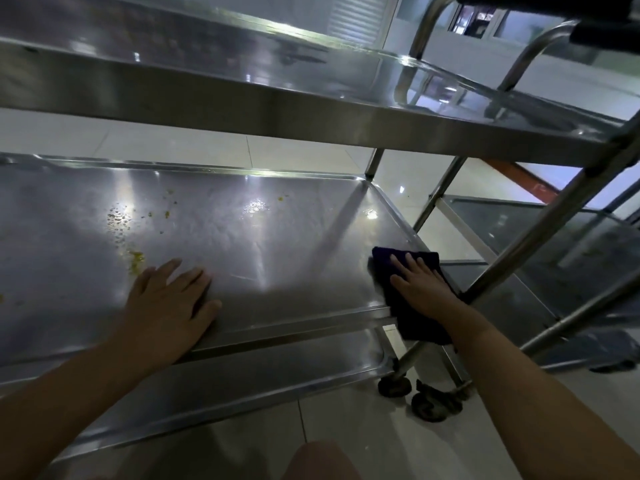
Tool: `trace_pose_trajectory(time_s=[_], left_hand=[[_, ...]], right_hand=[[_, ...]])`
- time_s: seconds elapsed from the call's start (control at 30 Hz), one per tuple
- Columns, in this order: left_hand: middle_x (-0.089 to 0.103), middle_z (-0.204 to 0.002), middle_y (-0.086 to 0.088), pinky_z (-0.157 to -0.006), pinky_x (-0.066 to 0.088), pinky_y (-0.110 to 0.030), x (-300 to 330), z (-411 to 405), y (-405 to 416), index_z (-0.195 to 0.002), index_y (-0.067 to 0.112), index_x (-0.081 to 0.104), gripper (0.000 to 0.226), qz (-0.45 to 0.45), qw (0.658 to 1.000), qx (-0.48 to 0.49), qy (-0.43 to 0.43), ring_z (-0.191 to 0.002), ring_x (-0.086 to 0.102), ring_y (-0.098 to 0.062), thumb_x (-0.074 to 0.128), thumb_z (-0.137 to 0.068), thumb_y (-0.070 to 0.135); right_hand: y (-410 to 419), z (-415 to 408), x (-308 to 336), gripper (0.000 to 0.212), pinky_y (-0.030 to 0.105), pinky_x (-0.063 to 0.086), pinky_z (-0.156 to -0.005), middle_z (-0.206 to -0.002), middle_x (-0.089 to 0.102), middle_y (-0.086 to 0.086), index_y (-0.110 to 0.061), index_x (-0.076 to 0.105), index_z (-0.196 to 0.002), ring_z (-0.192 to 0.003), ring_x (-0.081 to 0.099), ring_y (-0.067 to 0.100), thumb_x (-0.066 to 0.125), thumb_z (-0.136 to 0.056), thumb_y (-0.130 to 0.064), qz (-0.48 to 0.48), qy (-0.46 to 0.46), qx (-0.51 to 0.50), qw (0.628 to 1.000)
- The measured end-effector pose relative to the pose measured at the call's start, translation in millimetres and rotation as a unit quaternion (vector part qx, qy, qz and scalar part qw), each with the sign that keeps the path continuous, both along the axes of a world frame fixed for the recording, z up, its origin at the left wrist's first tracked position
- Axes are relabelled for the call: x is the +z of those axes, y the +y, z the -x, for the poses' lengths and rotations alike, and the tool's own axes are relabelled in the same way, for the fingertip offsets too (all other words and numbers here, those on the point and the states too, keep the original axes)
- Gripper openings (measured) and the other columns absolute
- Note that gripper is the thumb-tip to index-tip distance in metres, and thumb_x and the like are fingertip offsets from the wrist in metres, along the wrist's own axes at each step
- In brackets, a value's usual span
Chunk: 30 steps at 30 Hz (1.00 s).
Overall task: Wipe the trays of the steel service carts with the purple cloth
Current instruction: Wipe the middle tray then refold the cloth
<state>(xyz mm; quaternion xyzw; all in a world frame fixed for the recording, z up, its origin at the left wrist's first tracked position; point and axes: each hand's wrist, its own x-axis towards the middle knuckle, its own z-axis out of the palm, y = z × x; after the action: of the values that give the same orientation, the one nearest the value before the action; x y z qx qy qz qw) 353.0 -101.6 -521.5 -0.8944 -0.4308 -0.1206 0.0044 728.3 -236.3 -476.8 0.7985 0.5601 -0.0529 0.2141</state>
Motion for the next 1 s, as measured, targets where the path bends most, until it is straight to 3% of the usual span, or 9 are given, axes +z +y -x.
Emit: trace_pose_trajectory(time_s=[0.07, 0.2, 0.3, 0.4, 0.53, 0.7, 0.83, 1.0], left_hand=[[0.056, -0.135, -0.002, -0.106, 0.015, -0.040, -3.3, -0.2, 3.1, -0.128, 0.015, 0.061, 0.077, 0.003, 1.000, -0.002, -0.006, -0.135, 0.038, -0.031, 0.016, -0.084, 0.059], [0.066, -0.120, -0.007, -0.098, 0.036, -0.048, -7.6, 0.9, 8.3, -0.115, 0.009, 0.069, 0.062, -0.022, 1.000, 0.000, 0.005, -0.120, 0.053, -0.036, 0.030, -0.087, 0.048], [0.068, -0.117, -0.008, -0.097, 0.028, -0.043, -5.4, -2.7, 10.1, -0.112, 0.008, 0.070, 0.057, -0.044, 0.999, 0.000, 0.020, -0.117, 0.057, -0.035, 0.033, -0.087, 0.044], [0.067, -0.118, -0.007, -0.099, 0.031, -0.046, -5.5, -3.6, 13.0, -0.114, 0.009, 0.069, 0.057, -0.046, 0.998, 0.006, 0.033, -0.119, 0.055, -0.034, 0.033, -0.086, 0.044], [0.067, -0.117, -0.006, -0.098, 0.036, -0.049, -3.1, -2.4, 12.6, -0.113, 0.010, 0.069, 0.056, -0.049, 0.998, 0.011, 0.035, -0.119, 0.055, -0.032, 0.033, -0.085, 0.043], [0.067, -0.115, -0.009, -0.100, 0.024, -0.045, -0.6, -1.1, 11.1, -0.113, 0.007, 0.069, 0.055, -0.061, 0.998, 0.008, 0.030, -0.118, 0.055, -0.034, 0.033, -0.086, 0.039], [0.068, -0.115, -0.011, -0.098, 0.038, -0.052, 3.3, -2.1, 7.4, -0.112, 0.006, 0.069, 0.055, -0.051, 0.998, 0.009, 0.027, -0.117, 0.056, -0.036, 0.032, -0.085, 0.036], [0.068, -0.116, -0.009, -0.092, 0.043, -0.055, 4.5, 0.3, 6.4, -0.115, 0.009, 0.069, 0.055, -0.041, 0.998, 0.025, 0.044, -0.115, 0.058, -0.036, 0.031, -0.084, 0.035]], right_hand=[[32.6, -10.0, -2.3, 0.044, 0.053, 0.004, -0.116, -0.162, -0.009, 0.008, -0.024, 0.028, -0.147, -0.147, -0.009, 0.037, 0.031, -0.103, -0.030, -0.039, 0.046, -0.048, 0.997], [94.1, -21.3, -2.4, 0.055, 0.044, -0.001, -0.117, -0.162, -0.002, 0.005, -0.030, 0.007, -0.154, -0.149, -0.004, 0.025, 0.023, -0.103, -0.040, -0.138, 0.132, -0.153, 0.970], [129.3, -28.7, -2.0, 0.056, 0.044, -0.003, -0.118, -0.163, -0.001, 0.003, -0.032, 0.007, -0.154, -0.149, -0.003, 0.023, 0.022, -0.102, -0.044, -0.149, 0.135, -0.163, 0.966], [147.0, -31.8, -4.9, 0.056, 0.044, -0.004, -0.118, -0.163, -0.001, 0.003, -0.034, 0.005, -0.154, -0.149, -0.004, 0.024, 0.021, -0.102, -0.046, -0.141, 0.121, -0.162, 0.969], [138.4, -11.8, -13.1, 0.056, 0.045, -0.004, -0.118, -0.162, -0.002, 0.004, -0.034, 0.004, -0.154, -0.149, -0.005, 0.025, 0.022, -0.102, -0.047, -0.136, 0.120, -0.101, 0.978], [111.0, 53.9, -18.2, 0.057, 0.042, -0.005, -0.118, -0.162, -0.006, 0.004, -0.036, 0.000, -0.153, -0.149, -0.009, 0.023, 0.023, -0.102, -0.048, -0.122, 0.129, 0.023, 0.984], [104.4, 120.6, -18.9, 0.058, 0.042, -0.007, -0.118, -0.162, -0.007, 0.003, -0.038, -0.002, -0.152, -0.148, -0.011, 0.023, 0.022, -0.101, -0.051, -0.109, 0.136, 0.122, 0.977], [120.2, 165.2, -27.6, 0.057, 0.042, -0.008, -0.117, -0.162, -0.007, 0.000, -0.038, -0.001, -0.153, -0.148, -0.012, 0.022, 0.020, -0.101, -0.052, -0.107, 0.154, 0.201, 0.961]])
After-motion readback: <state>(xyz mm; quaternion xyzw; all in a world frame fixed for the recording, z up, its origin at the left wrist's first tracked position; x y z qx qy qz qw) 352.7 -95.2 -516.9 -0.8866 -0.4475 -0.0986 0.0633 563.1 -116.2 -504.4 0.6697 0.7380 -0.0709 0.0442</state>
